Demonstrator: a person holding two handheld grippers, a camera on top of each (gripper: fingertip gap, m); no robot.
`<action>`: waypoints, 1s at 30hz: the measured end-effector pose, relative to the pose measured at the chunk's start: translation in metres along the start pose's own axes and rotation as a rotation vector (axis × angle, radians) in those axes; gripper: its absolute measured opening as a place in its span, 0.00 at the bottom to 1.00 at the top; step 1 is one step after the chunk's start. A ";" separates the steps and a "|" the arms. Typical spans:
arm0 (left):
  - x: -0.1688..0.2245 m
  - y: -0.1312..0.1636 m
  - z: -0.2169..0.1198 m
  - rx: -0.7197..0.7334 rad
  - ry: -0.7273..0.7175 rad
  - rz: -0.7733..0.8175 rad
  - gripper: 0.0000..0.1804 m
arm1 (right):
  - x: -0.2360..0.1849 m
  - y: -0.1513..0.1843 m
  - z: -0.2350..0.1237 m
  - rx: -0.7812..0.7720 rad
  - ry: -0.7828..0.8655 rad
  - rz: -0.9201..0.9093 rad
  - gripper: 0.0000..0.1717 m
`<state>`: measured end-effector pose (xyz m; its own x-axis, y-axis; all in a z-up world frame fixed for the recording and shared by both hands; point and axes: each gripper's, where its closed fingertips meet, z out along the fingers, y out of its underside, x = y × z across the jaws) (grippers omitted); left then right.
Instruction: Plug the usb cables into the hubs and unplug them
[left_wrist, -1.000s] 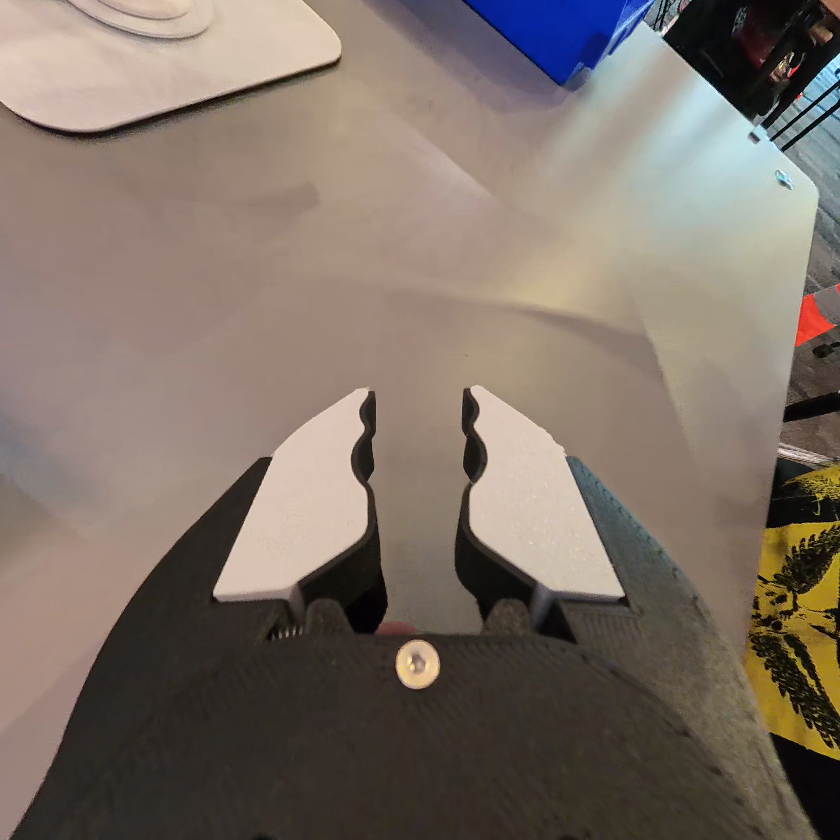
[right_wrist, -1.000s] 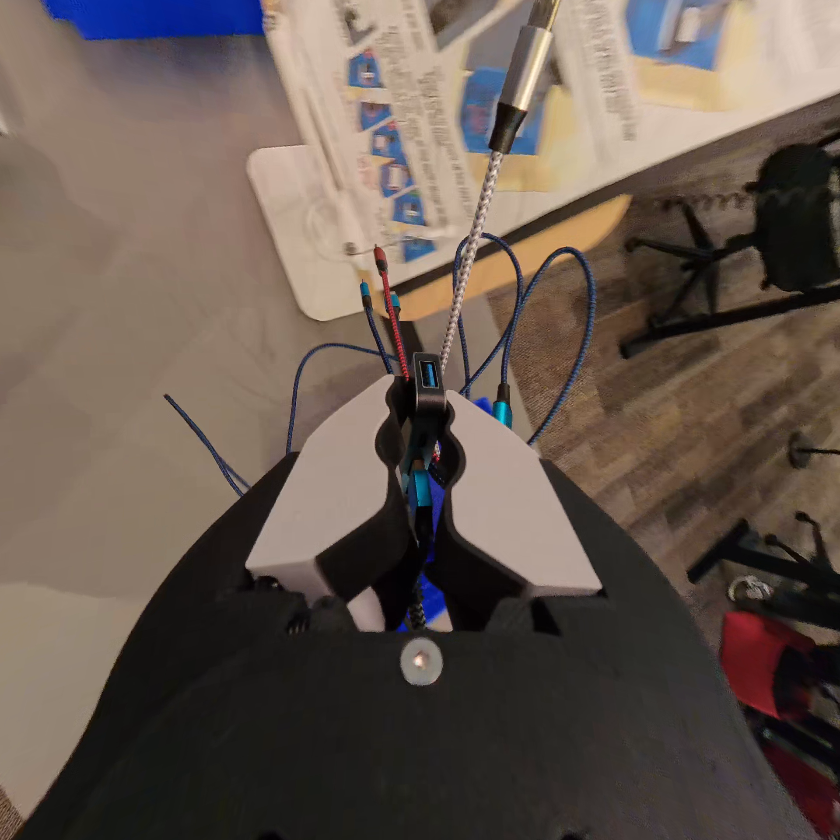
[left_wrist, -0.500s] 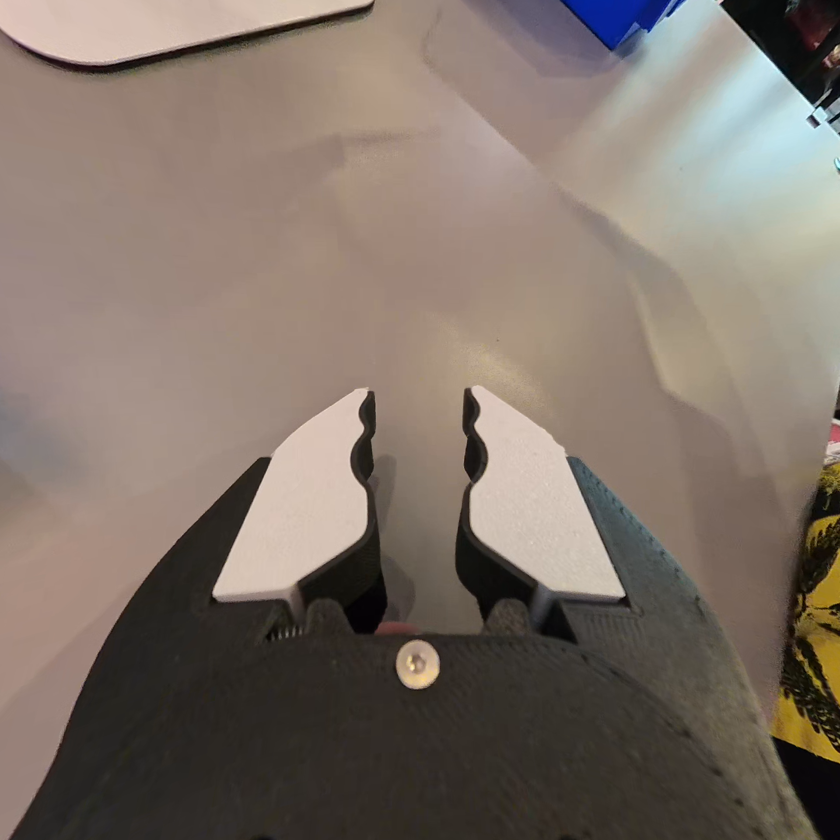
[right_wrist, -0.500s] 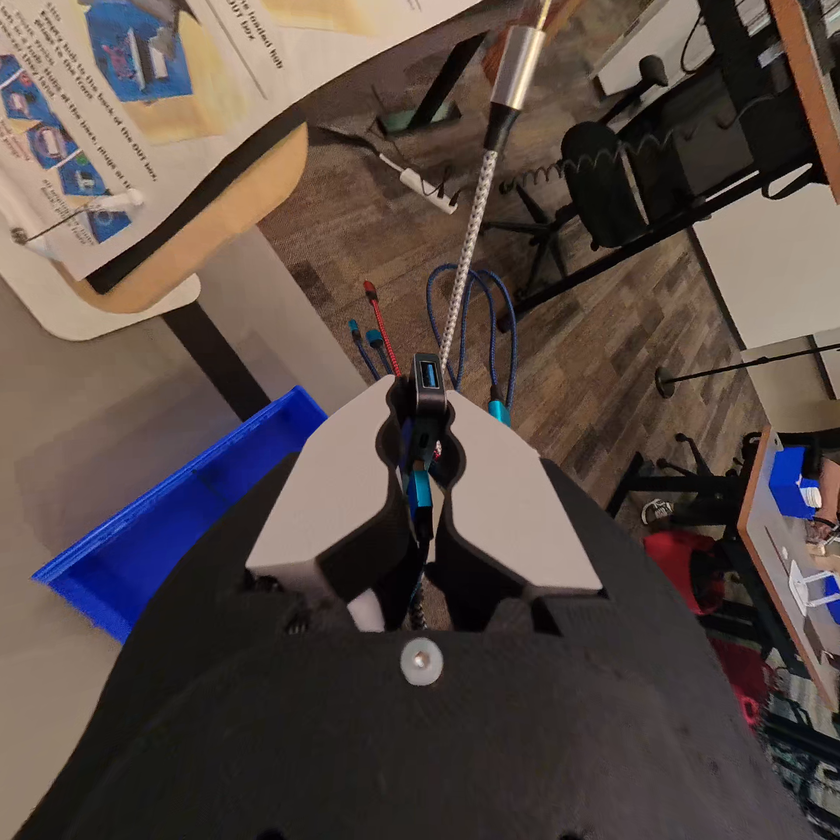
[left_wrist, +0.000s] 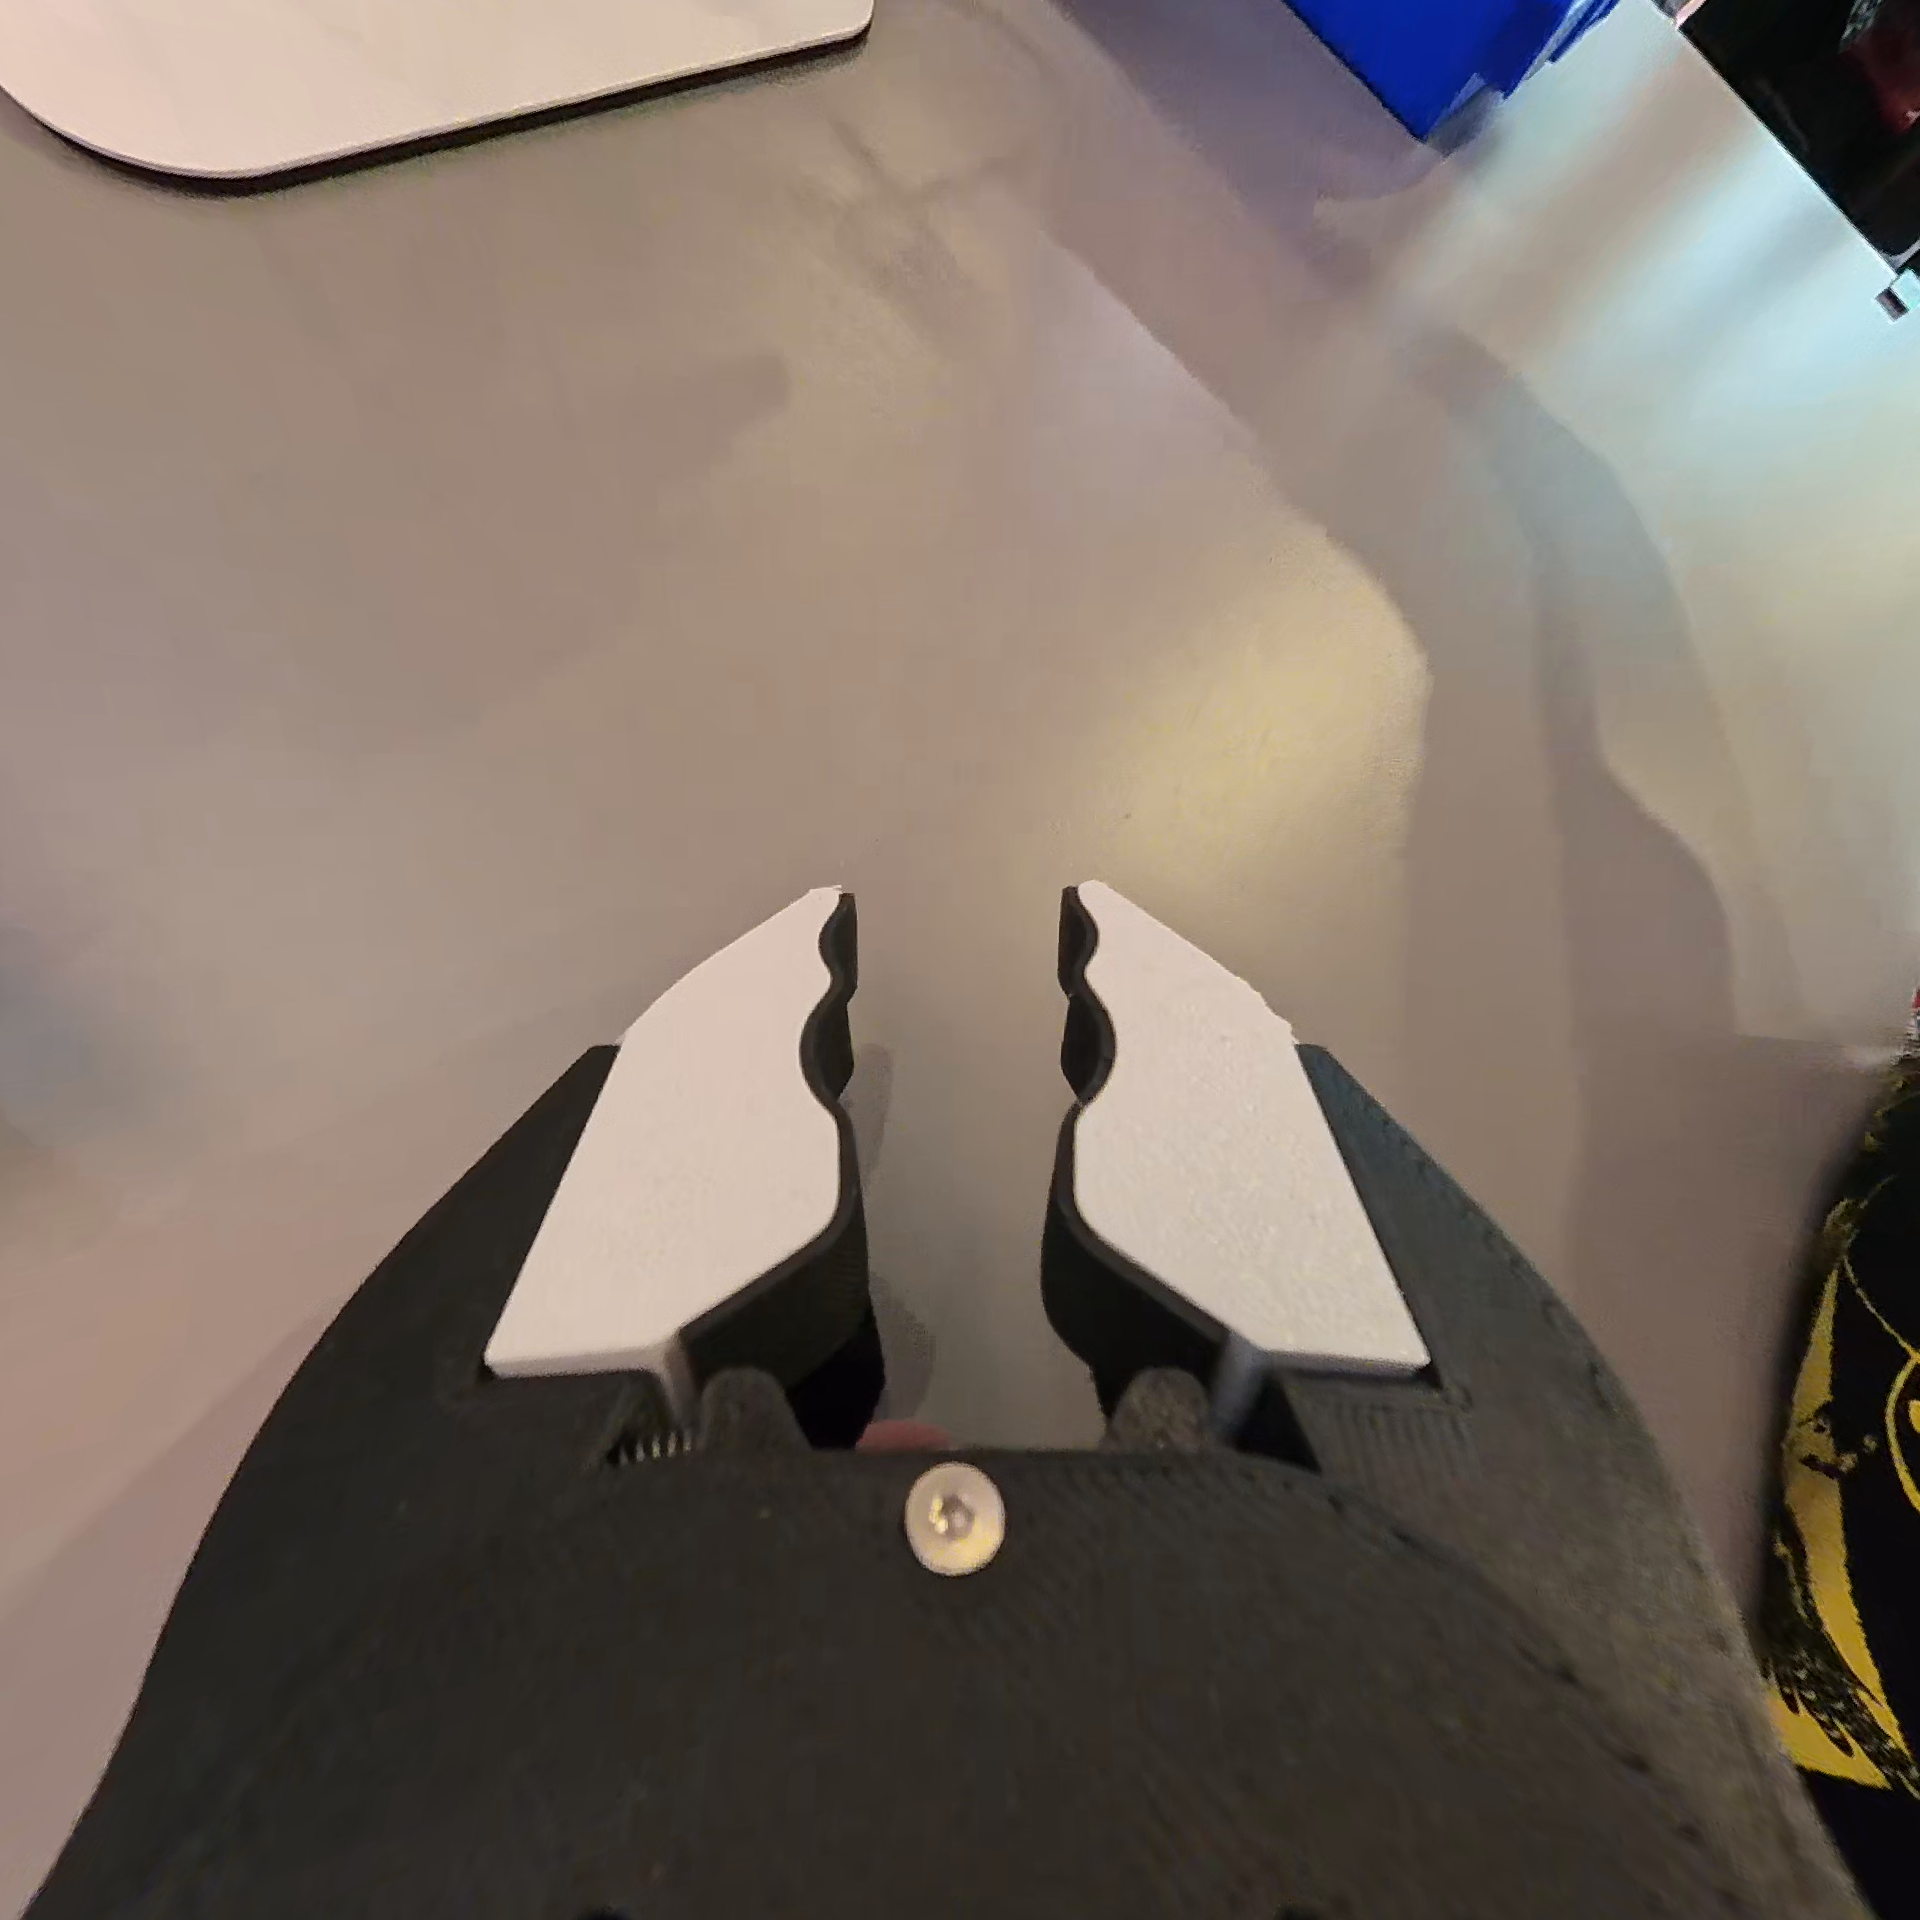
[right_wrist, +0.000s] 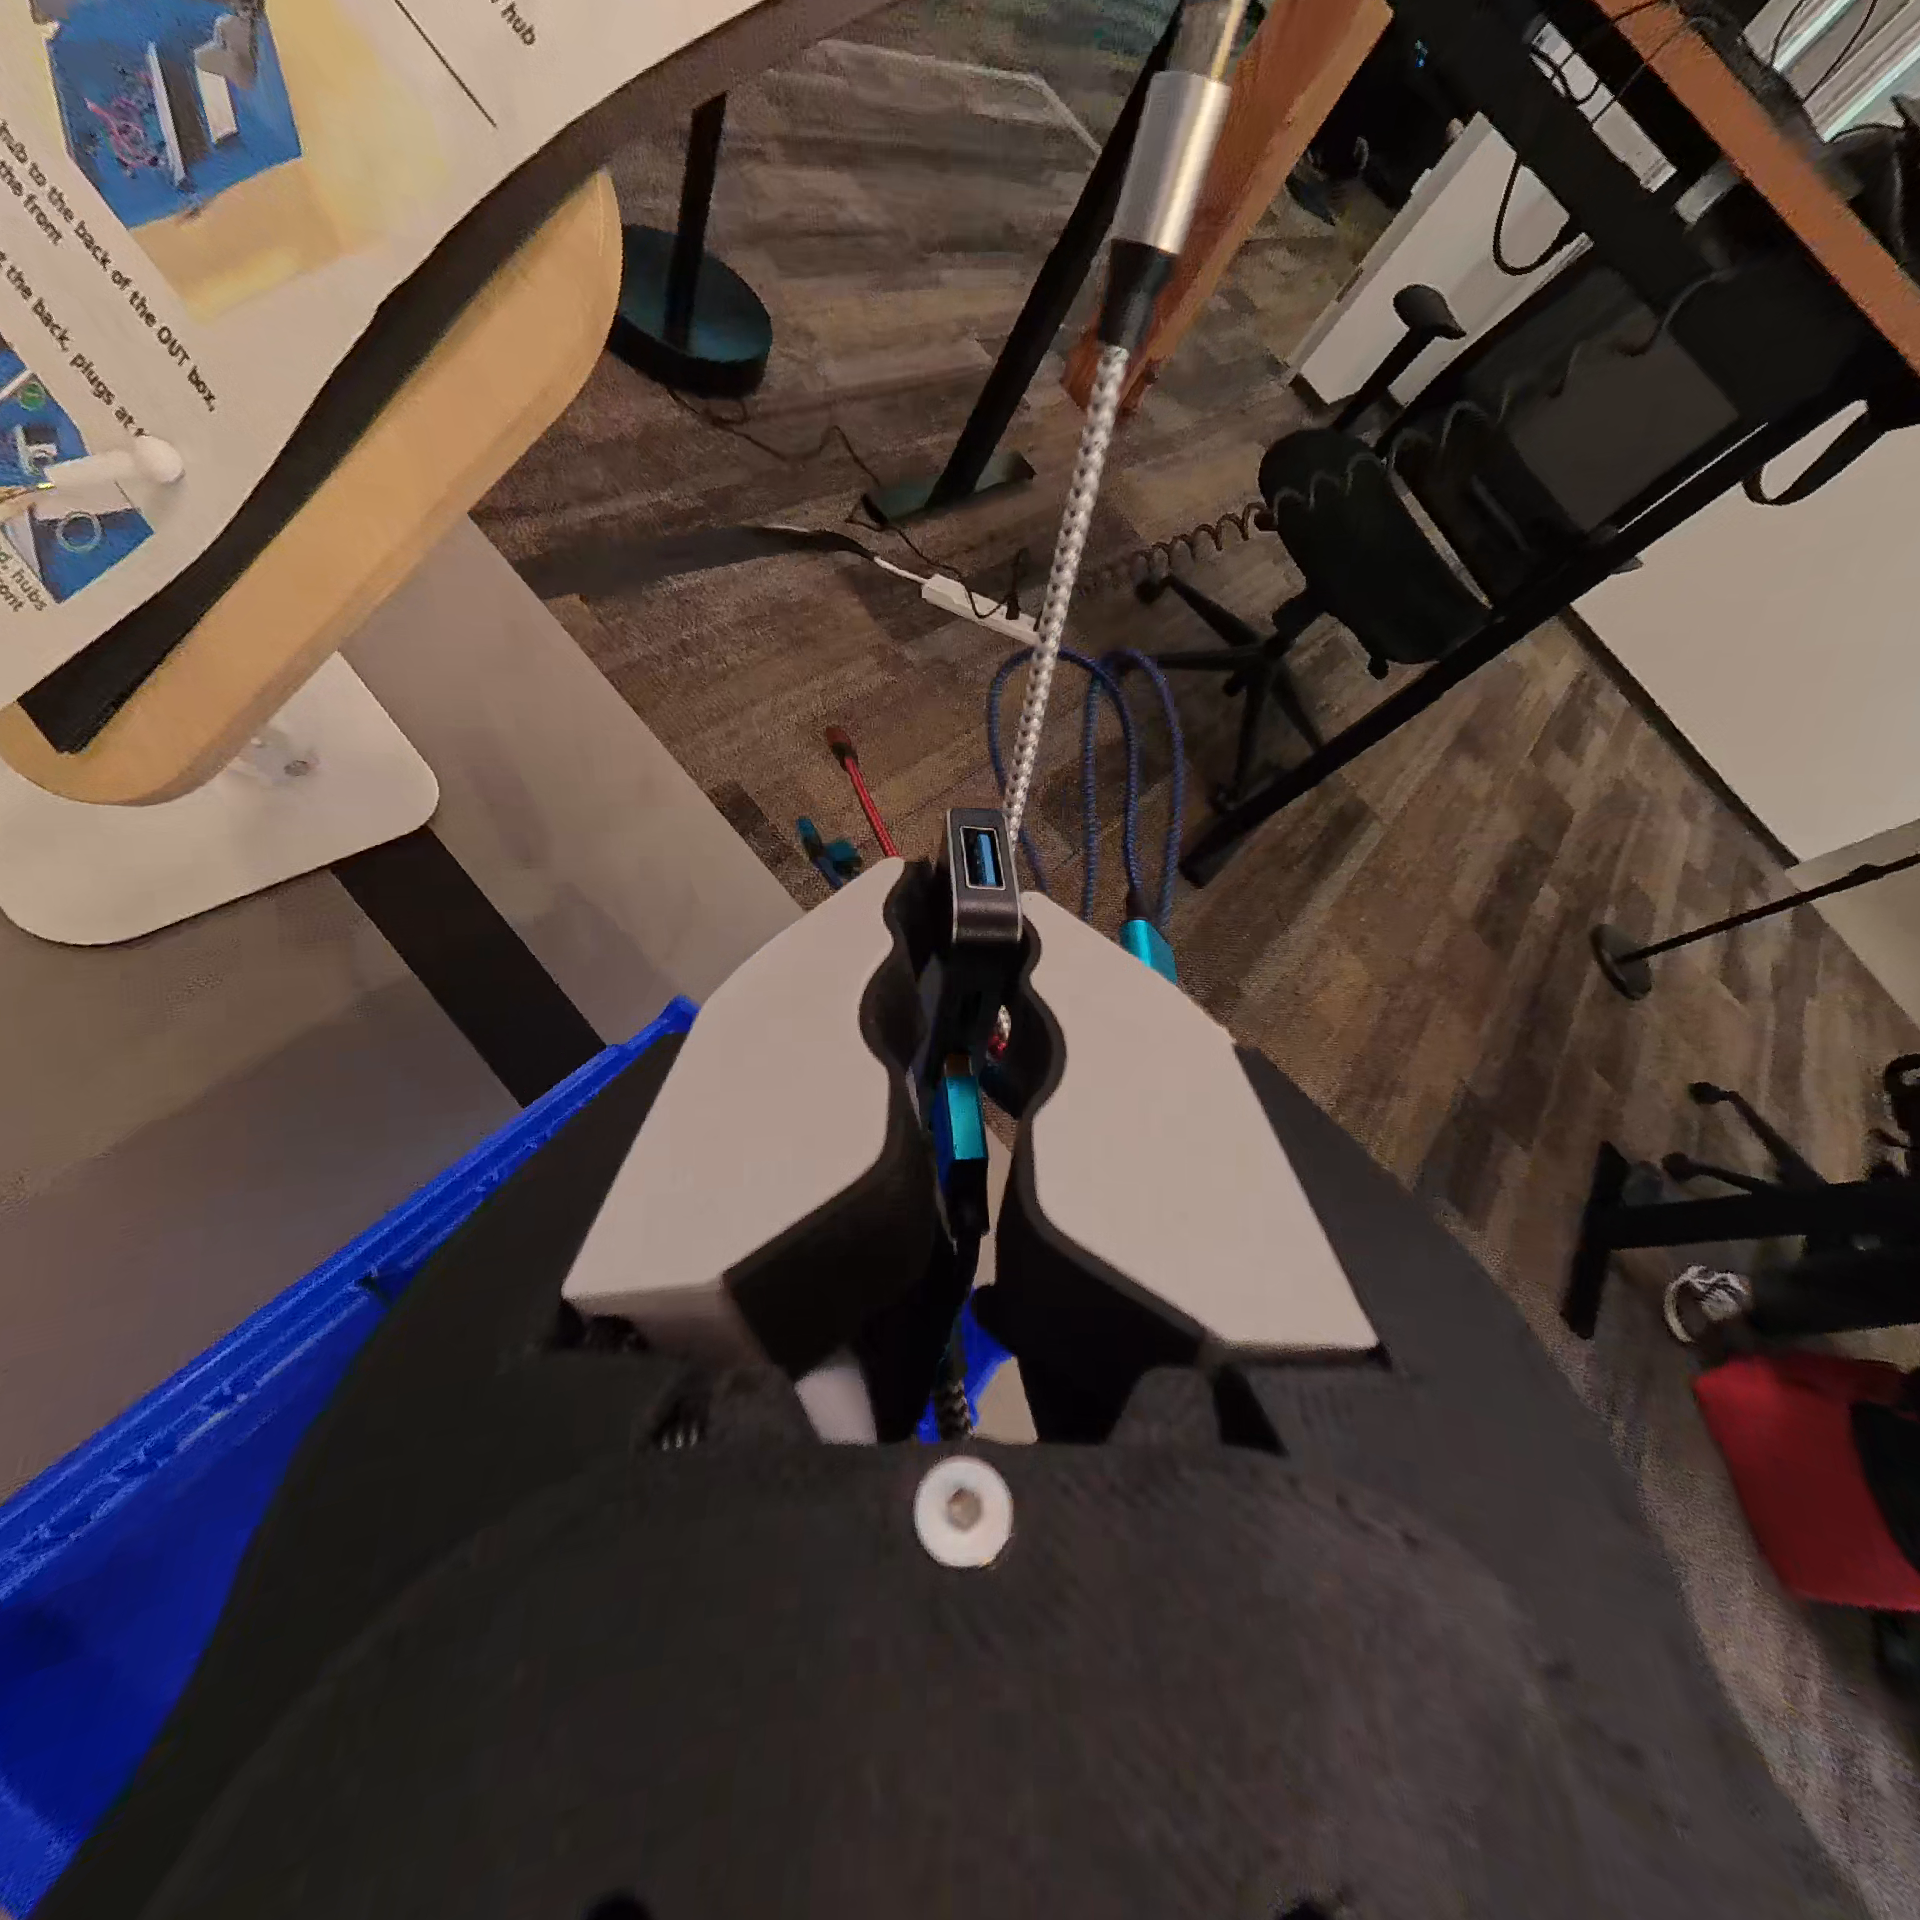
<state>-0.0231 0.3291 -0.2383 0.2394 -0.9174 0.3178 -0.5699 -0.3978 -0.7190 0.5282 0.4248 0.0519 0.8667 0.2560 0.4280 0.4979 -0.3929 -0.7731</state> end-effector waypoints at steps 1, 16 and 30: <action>0.001 0.000 0.002 -0.002 0.003 0.000 0.21 | -0.004 0.004 0.003 0.019 -0.009 0.023 0.07; 0.003 0.004 0.003 -0.011 0.001 0.005 0.21 | -0.075 0.110 0.063 0.094 -0.223 0.181 0.08; 0.005 0.006 0.006 -0.026 -0.015 0.037 0.21 | -0.077 0.180 0.045 -0.142 -0.188 0.326 0.08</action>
<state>-0.0209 0.3220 -0.2448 0.2296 -0.9316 0.2819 -0.5986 -0.3636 -0.7138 0.5499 0.3741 -0.1417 0.9660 0.2495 0.0676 0.2079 -0.5949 -0.7764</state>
